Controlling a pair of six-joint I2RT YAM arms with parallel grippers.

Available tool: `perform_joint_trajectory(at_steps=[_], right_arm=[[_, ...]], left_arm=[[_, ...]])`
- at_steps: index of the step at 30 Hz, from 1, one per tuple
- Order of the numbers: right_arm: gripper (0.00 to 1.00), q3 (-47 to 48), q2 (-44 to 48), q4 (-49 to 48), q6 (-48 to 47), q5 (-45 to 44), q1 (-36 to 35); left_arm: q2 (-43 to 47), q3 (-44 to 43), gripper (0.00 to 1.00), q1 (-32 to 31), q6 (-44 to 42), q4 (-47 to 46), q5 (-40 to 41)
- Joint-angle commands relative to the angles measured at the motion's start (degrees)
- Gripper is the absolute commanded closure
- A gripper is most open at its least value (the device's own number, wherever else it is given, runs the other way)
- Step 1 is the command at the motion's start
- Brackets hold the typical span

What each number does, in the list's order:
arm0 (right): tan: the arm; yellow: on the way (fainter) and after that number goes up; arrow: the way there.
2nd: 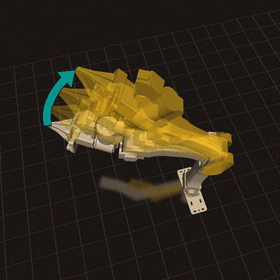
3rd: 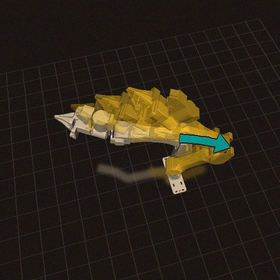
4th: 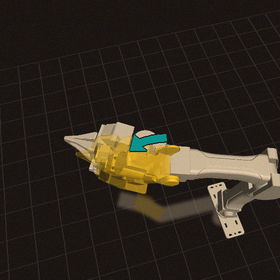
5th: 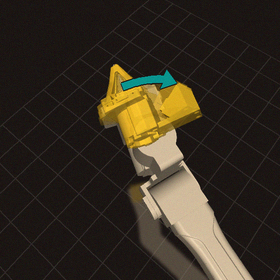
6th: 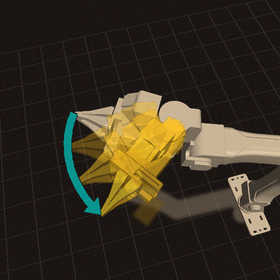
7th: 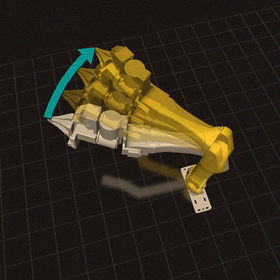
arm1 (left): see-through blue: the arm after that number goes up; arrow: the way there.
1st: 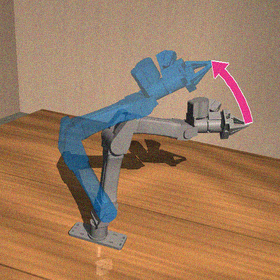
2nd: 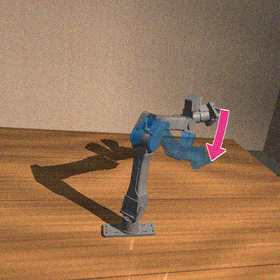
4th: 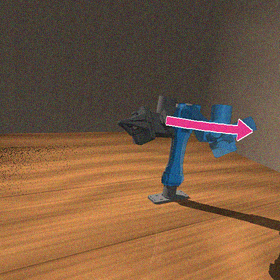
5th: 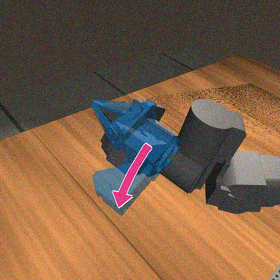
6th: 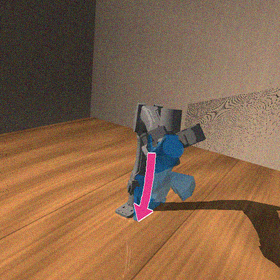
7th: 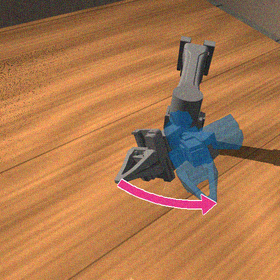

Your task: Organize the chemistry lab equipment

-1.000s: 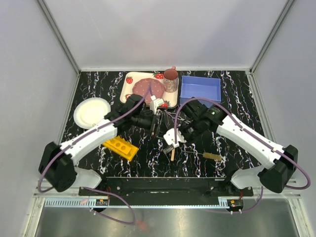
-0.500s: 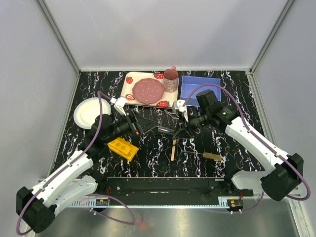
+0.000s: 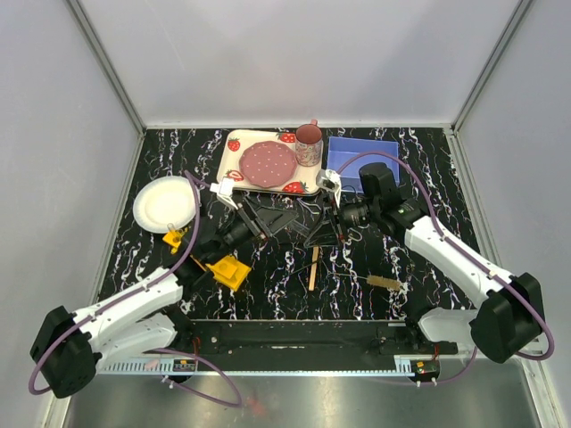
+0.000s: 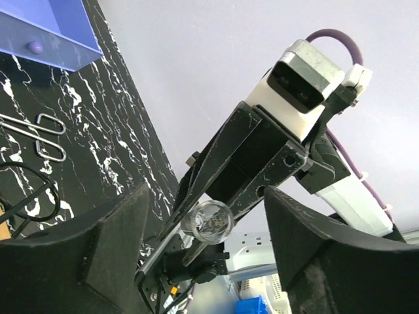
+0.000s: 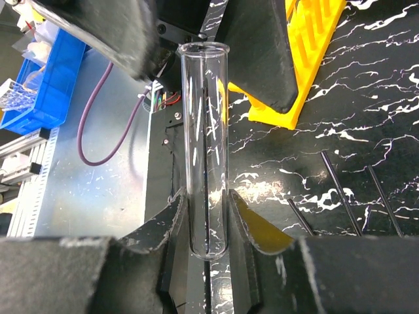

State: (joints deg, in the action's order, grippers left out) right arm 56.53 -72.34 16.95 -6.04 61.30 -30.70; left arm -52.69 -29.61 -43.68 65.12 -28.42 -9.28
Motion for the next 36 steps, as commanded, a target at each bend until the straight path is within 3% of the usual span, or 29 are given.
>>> perform_joint_trajectory(at_steps=[1,16,24,25,26,29,30,33,36], right_arm=[[0.77,-0.5,-0.2,-6.1,4.5,2.5,0.9],[0.76,-3.1,-0.2,-9.3,5.7,2.8,1.0],[0.73,-3.6,-0.6,-10.5,7.6,3.3,1.2],[0.69,-3.8,-0.7,-10.5,7.6,3.5,1.2],[0.55,-3.9,-0.7,-10.5,7.6,4.0,1.2],[0.27,-4.2,0.4,-9.3,6.5,4.5,2.1],[0.13,-4.1,0.8,-8.3,4.0,4.5,2.7],[0.00,-3.1,2.4,-2.9,-2.4,4.4,5.6],[0.00,-1.3,4.2,6.0,-12.7,1.9,8.3]], left_arm=[[-1.3,-1.6,0.30,-1.5,0.1,-5.7,4.4],[-1.7,-7.9,0.63,-4.0,-9.0,8.1,6.4],[-0.7,-10.0,0.88,-4.9,-12.9,15.1,8.7],[-0.6,-10.2,0.89,-4.9,-13.2,16.1,9.0],[0.0,-10.6,0.90,-4.9,-13.8,16.9,9.1],[2.0,-12.0,0.91,-4.9,-16.5,22.2,13.1],[2.7,-12.6,0.91,-4.9,-17.6,24.2,14.1],[5.9,-14.2,0.91,-4.9,-21.5,33.8,18.8],[9.8,-16.0,0.91,-4.9,-25.5,44.2,24.4]])
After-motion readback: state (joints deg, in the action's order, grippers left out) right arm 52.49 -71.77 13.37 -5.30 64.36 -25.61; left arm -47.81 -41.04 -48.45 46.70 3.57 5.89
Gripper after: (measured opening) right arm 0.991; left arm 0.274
